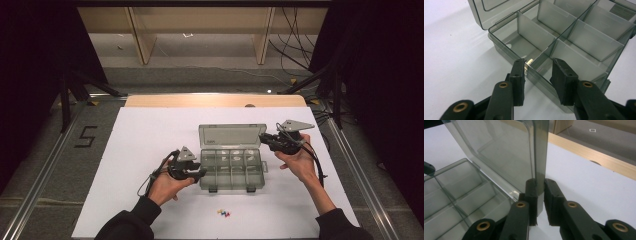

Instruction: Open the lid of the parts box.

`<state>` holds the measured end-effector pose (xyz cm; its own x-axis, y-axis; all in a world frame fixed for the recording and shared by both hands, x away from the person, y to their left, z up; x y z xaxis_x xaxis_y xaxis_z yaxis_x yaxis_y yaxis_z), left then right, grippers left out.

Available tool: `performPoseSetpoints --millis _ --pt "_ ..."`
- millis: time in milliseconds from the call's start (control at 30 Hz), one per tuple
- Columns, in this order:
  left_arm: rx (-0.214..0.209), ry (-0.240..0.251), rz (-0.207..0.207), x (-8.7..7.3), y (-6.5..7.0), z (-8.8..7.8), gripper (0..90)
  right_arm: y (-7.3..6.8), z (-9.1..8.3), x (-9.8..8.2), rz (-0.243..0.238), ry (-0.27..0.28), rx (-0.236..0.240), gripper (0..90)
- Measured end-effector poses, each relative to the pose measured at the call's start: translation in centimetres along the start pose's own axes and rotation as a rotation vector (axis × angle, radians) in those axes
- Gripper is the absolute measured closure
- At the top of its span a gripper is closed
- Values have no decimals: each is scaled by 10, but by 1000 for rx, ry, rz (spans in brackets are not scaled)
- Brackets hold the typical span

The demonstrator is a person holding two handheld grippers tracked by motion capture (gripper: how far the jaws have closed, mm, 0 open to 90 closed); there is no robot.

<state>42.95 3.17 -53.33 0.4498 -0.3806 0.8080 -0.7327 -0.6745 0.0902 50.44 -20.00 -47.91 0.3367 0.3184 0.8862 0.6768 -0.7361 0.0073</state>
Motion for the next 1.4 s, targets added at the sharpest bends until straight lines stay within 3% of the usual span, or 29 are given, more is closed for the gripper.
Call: performPoseSetpoints --millis 67,400,533,800,933,1200,1267,1300,1400 --pt "1 1 0 0 0 0 639 2 2 2 -9 2 -15 829" --pt "5 15 -22 1 2 1 645 9 11 5 37 -23 -37 837" --pt "6 0 5 -1 0 0 645 10 12 5 38 -39 -44 834" --pt "10 6 -7 -1 0 0 646 15 18 7 49 -44 -47 832" --pt "14 6 -9 -1 0 0 646 16 19 7 90 -59 -63 830" --pt "20 10 7 -1 0 0 646 19 23 7 122 -79 -78 828" --pt "21 9 7 -1 0 0 646 20 25 7 105 -86 -79 827" --pt "21 9 8 -1 0 0 646 19 25 7 133 -93 -88 826" --pt "20 9 7 -1 0 0 647 21 26 7 119 -100 -84 825"
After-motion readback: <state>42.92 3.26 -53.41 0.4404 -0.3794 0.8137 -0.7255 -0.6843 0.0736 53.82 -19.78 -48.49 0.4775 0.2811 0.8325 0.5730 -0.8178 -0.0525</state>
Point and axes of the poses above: each handheld gripper's, and its own axes: z roughly forward along the jaws, x roughly out of its top, y roughly to its right, the point moved 10 cm from there along z, roughly forward along the jaws, and after that the axes turned 5 degrees about y, right-handed, at the moved point
